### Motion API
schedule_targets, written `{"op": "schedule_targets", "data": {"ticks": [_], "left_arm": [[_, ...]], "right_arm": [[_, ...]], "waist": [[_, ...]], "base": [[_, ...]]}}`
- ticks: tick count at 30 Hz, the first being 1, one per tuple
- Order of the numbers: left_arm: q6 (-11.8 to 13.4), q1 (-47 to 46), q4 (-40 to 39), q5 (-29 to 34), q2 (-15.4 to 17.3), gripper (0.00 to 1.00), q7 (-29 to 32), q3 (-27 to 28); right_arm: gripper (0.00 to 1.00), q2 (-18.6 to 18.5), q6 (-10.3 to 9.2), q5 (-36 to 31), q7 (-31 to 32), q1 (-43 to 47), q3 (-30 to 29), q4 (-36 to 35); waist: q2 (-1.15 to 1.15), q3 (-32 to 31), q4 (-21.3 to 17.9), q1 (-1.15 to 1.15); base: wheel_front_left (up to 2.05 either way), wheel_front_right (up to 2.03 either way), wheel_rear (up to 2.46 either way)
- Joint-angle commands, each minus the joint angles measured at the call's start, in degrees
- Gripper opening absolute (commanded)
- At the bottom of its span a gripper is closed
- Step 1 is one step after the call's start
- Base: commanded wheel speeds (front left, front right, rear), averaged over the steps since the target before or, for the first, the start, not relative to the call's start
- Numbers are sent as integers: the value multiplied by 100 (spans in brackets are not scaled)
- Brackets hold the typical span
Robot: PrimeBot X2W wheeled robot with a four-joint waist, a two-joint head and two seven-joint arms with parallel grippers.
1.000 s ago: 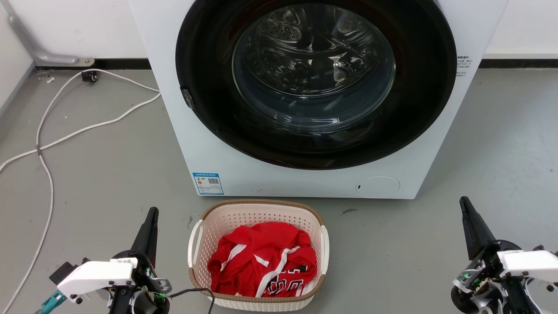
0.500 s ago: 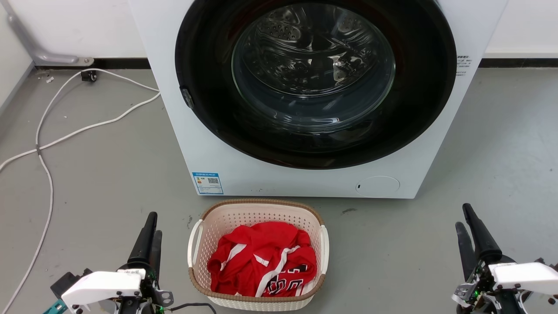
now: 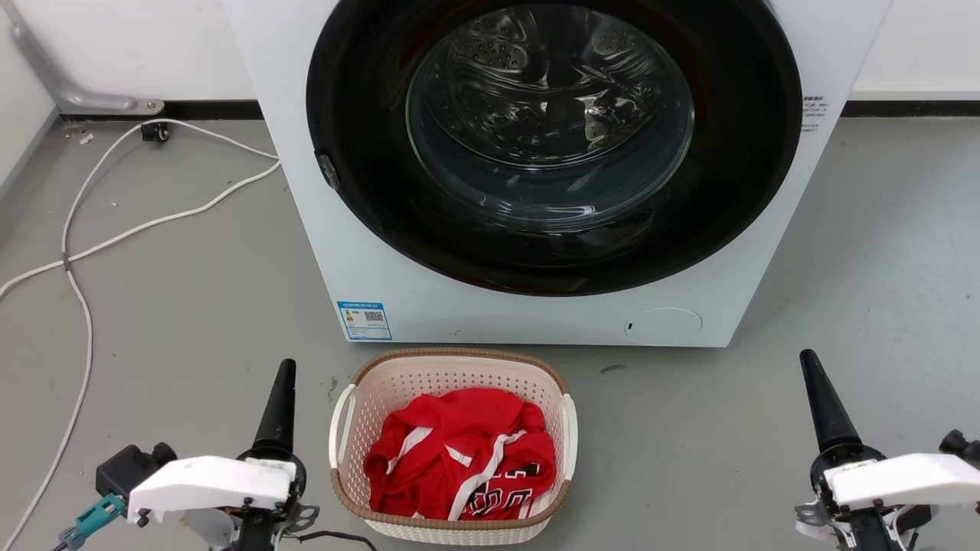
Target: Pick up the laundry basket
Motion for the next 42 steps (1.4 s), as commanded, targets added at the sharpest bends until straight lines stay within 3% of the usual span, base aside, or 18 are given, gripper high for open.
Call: {"op": "schedule_targets", "data": {"ticks": [1, 19, 42], "left_arm": [[52, -21, -164, 326, 14, 100, -80, -65], [335, 80, -421, 2013, 16, 100, -450, -400], [473, 237, -643, 3733, 20, 100, -858, -723]], "right_arm": [[100, -21, 0, -353, -80, -5, 35, -183], [100, -27, 0, -2042, -450, 236, 97, -594], [100, -35, 0, -3962, -863, 463, 216, -933]], "waist": [[0, 1, 1, -1], [0, -1, 13, -1], [0, 5, 12, -1]], "base": [[0, 0, 0], [0, 0, 0], [0, 0, 0]]}}
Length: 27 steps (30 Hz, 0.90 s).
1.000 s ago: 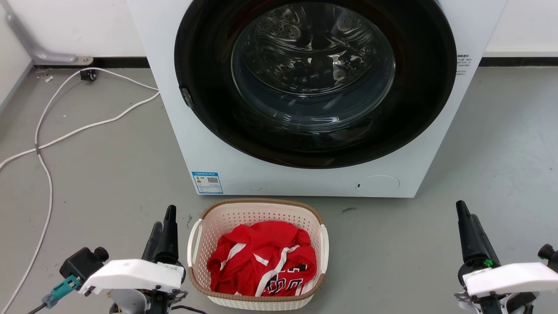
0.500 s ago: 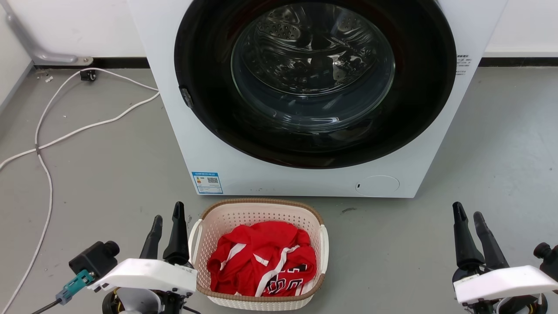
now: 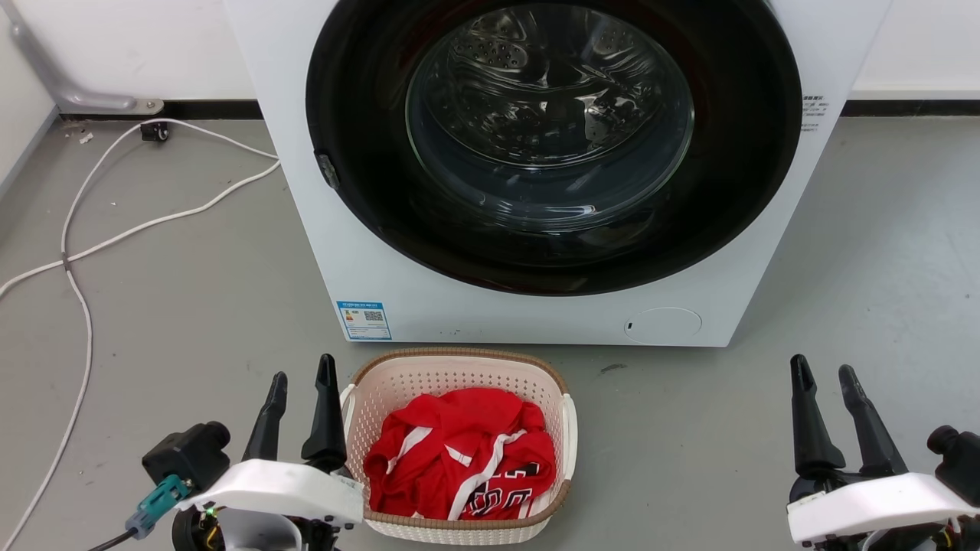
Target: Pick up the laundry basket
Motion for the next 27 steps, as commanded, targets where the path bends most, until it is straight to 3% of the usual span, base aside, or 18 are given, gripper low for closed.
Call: {"op": "schedule_targets", "data": {"ticks": [1, 27], "left_arm": [[32, 18, -94, 178, 14, 100, -58, -35], [49, 165, -135, 1720, 16, 100, -423, -319]], "right_arm": [[100, -30, 0, -191, -64, 23, 11, -114], [100, -36, 0, -1766, -430, 260, 3, -354]], "waist": [[0, 0, 0, 0], [0, -2, -10, -1]], "base": [[0, 0, 0], [0, 0, 0]]}}
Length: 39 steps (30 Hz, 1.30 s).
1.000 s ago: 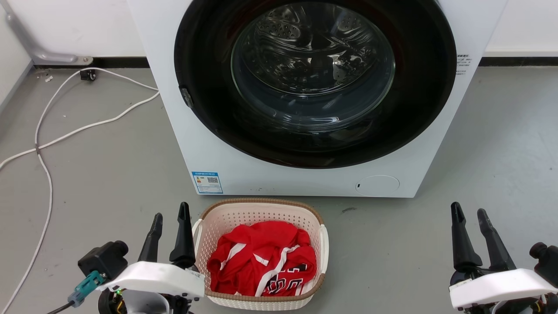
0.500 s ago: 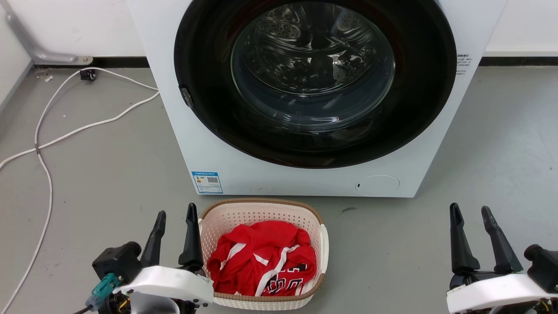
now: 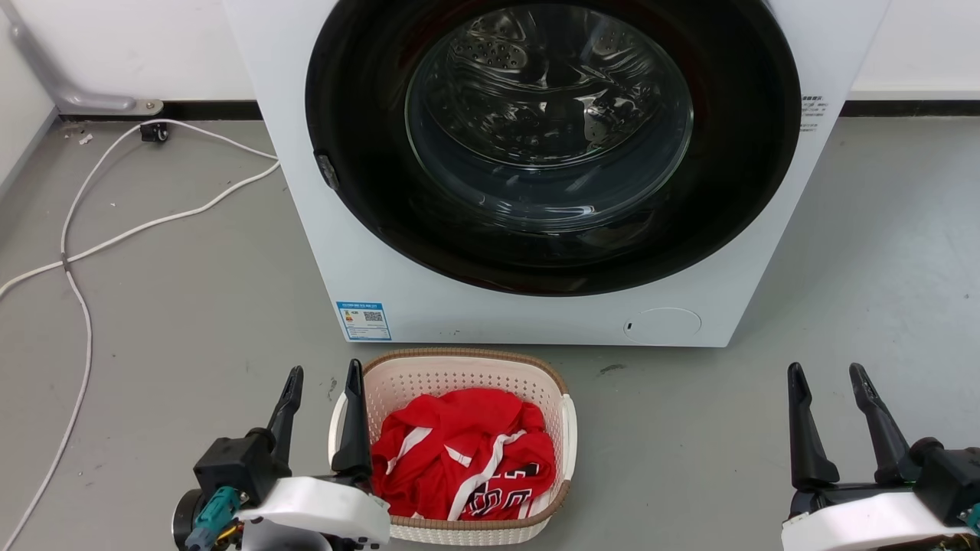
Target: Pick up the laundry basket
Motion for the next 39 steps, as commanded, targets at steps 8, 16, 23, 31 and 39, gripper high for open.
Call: {"op": "schedule_targets", "data": {"ticks": [8, 16, 23, 31, 39], "left_arm": [[35, 83, -2, 502, 12, 100, -143, -107], [68, 127, 33, 826, 13, 100, -236, -159], [102, 170, 13, 1058, 13, 100, -303, -188], [145, 211, 0, 1382, 14, 100, -388, -239], [163, 232, 15, 1486, 13, 100, -417, -250]], "right_arm": [[100, -33, 0, -435, -136, 104, -21, -66], [100, -34, 0, -552, -229, 165, -43, -66], [100, -35, -1, -510, -300, 225, -66, -51], [100, -37, -1, -794, -382, 255, -32, -91], [100, -36, -1, -838, -416, 285, -44, -78]], "waist": [[0, -5, -13, 0], [0, -26, -14, 0], [0, -44, -16, 0], [0, -61, -14, 0], [0, -64, -7, 0]], "base": [[0, 0, 0], [0, 0, 0], [0, 0, 0], [0, 0, 0], [0, 0, 0]]}}
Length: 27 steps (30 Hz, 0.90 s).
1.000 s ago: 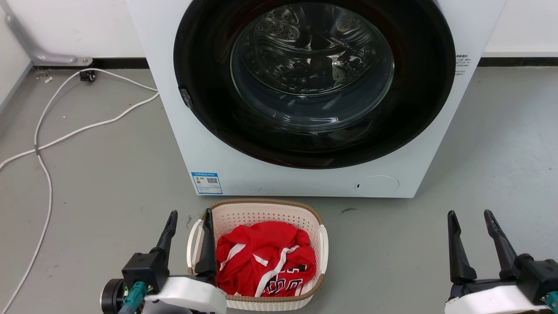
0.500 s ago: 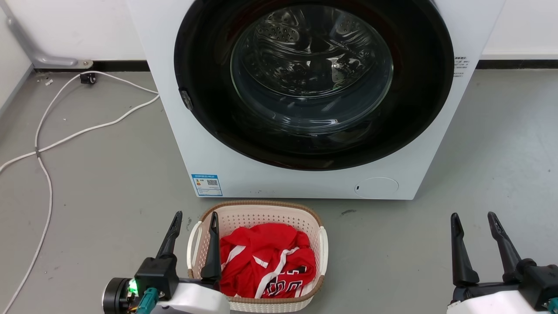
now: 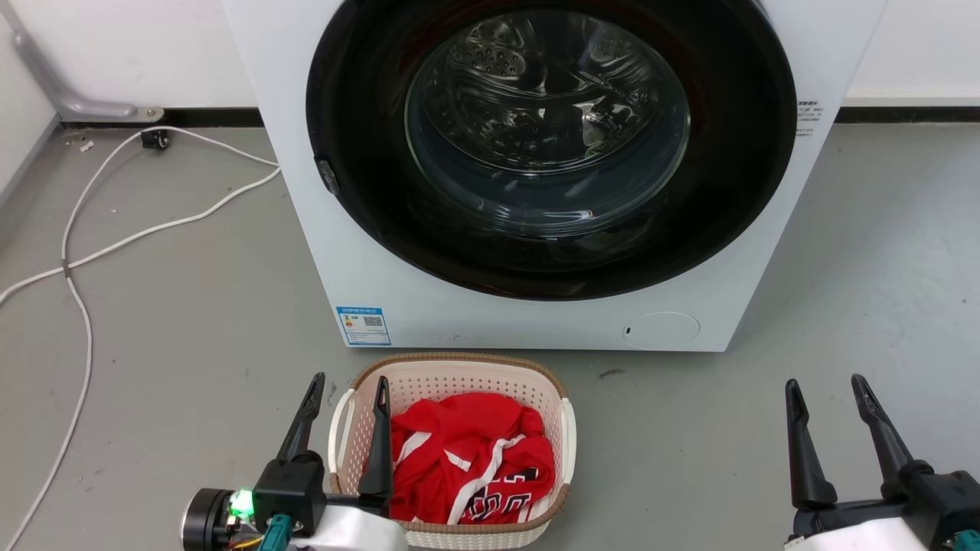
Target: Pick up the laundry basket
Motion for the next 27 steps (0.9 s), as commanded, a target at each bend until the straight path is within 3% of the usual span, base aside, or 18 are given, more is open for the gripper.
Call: {"op": "schedule_targets", "data": {"ticks": [1, 27], "left_arm": [[9, 55, 4, 0, 9, 100, -16, -1], [-41, -75, 176, 13, 9, 100, -16, 185]], "right_arm": [[100, -27, -2, 33, -20, 55, -1, -3], [100, -27, -2, 19, -17, -50, 156, 80]], "waist": [[0, 0, 2, 0], [0, 130, 50, 0]], "base": [[0, 0, 0], [0, 0, 0]]}}
